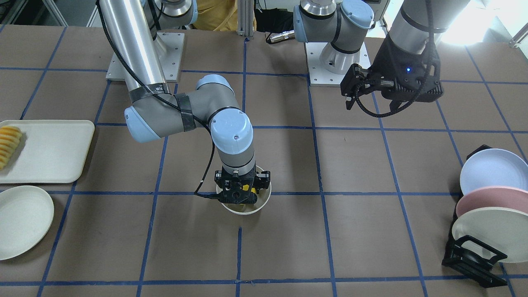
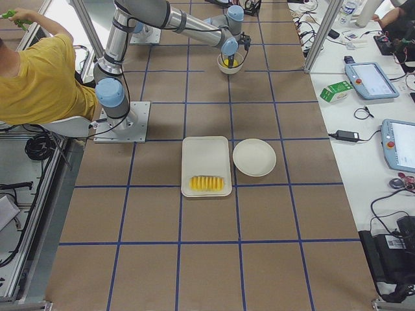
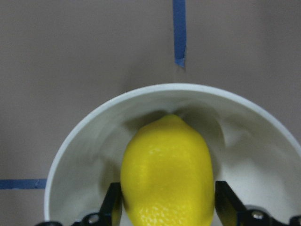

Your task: Place bowl and put lemon in it

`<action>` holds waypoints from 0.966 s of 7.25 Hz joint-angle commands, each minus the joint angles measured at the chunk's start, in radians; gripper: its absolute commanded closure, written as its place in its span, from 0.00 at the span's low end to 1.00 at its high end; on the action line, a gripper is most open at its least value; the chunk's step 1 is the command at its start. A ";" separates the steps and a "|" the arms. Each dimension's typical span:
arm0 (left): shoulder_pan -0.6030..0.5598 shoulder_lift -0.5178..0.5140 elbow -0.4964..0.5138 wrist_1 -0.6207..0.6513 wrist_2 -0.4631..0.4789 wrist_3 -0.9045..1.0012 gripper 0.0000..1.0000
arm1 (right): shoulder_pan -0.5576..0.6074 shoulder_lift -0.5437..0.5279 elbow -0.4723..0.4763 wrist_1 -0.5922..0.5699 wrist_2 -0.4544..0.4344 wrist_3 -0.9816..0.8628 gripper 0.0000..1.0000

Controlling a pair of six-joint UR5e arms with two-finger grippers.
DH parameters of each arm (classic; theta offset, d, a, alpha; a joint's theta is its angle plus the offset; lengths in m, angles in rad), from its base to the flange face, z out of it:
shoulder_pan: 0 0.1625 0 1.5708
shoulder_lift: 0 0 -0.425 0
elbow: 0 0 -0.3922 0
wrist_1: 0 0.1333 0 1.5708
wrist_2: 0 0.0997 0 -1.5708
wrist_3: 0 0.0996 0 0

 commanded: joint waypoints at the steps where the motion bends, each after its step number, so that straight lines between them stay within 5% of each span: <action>1: 0.001 0.003 0.006 -0.004 -0.002 -0.012 0.00 | -0.010 -0.058 -0.004 0.010 -0.011 -0.009 0.00; 4: 0.006 -0.002 0.007 -0.003 -0.005 -0.012 0.00 | -0.086 -0.292 0.001 0.262 -0.058 -0.011 0.00; 7: 0.004 -0.007 0.006 0.004 -0.005 -0.012 0.00 | -0.332 -0.498 0.001 0.540 -0.053 -0.193 0.00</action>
